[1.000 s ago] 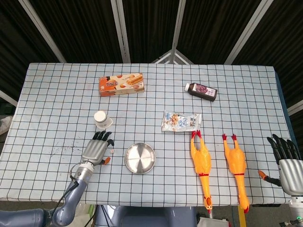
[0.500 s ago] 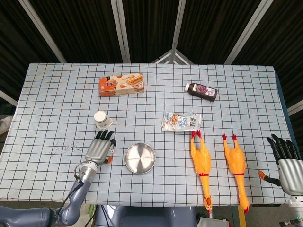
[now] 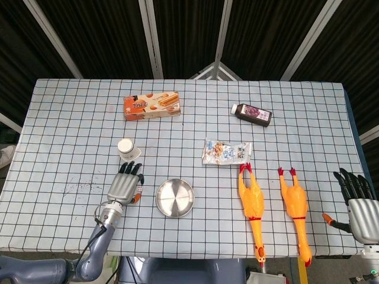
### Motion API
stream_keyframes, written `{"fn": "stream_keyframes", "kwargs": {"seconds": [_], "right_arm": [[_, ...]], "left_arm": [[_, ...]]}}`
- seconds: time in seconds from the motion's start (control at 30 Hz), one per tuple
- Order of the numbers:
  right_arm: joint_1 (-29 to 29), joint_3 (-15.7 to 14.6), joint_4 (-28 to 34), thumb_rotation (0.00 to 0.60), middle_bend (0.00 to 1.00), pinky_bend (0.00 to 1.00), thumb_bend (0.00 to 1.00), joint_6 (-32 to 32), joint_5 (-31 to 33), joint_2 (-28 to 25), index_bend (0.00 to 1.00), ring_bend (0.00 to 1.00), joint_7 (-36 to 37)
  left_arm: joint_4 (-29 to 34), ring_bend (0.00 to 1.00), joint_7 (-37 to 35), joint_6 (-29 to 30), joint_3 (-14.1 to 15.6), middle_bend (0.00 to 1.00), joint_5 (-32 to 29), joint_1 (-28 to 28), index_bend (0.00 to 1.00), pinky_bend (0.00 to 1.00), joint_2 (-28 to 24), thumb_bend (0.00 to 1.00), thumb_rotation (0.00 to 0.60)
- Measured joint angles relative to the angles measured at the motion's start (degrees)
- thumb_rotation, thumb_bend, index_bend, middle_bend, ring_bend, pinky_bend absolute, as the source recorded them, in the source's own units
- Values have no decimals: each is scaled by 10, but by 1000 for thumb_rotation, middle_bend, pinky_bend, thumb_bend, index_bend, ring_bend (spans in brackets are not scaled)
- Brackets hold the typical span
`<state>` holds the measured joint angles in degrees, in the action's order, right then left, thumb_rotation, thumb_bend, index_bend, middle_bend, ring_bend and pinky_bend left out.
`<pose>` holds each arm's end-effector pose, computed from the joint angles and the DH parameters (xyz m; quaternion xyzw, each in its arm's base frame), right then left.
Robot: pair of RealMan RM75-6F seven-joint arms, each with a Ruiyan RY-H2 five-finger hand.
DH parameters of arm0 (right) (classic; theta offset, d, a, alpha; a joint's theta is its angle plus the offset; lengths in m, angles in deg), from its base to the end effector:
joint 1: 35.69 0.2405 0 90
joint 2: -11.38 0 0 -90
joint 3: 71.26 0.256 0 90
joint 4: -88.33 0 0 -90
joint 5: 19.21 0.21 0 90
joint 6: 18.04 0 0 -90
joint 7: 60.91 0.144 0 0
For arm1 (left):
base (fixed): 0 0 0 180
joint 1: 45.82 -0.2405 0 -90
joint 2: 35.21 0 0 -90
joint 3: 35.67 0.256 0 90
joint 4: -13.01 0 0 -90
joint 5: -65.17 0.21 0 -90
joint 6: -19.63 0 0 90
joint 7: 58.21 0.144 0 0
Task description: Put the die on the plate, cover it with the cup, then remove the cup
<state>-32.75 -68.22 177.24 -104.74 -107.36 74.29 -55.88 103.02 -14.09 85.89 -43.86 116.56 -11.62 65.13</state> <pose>-0.3231 -0.1719 0.1739 0.5901 -0.3820 0.3982 0.5893 -0.1592 0.2776 -0.0667 -0.7244 -0.4152 -0.2786 0.4746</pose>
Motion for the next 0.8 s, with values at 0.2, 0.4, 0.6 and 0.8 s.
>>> {"fn": "stream_keyframes", "kwargs": {"seconds": [0.2,0.4,0.6,0.8], "right_arm": [[1,0,0,600,24,0,86,2,1,1,25,73,-1],[-1,-1,0,600,24,0,87,0,1,0,25,73,0],[-1,-2,0,600,24,0,87,2,1,-1,25,74,0],[1,-1,-1,600,24,0,87,3,2,0,25,73,0]], "left_arm": [[-8,0,0,1,2,83,-3,3,423,34,7,433,600],[-15,0,-1,1,5,94,-4,6,440,34,13,438,600],[-18,0,-8,5,6,110,2,7,460,34,18,454,600],[-15,0,-10,12,6,111,9,8,461,34,18,459,600]]}}
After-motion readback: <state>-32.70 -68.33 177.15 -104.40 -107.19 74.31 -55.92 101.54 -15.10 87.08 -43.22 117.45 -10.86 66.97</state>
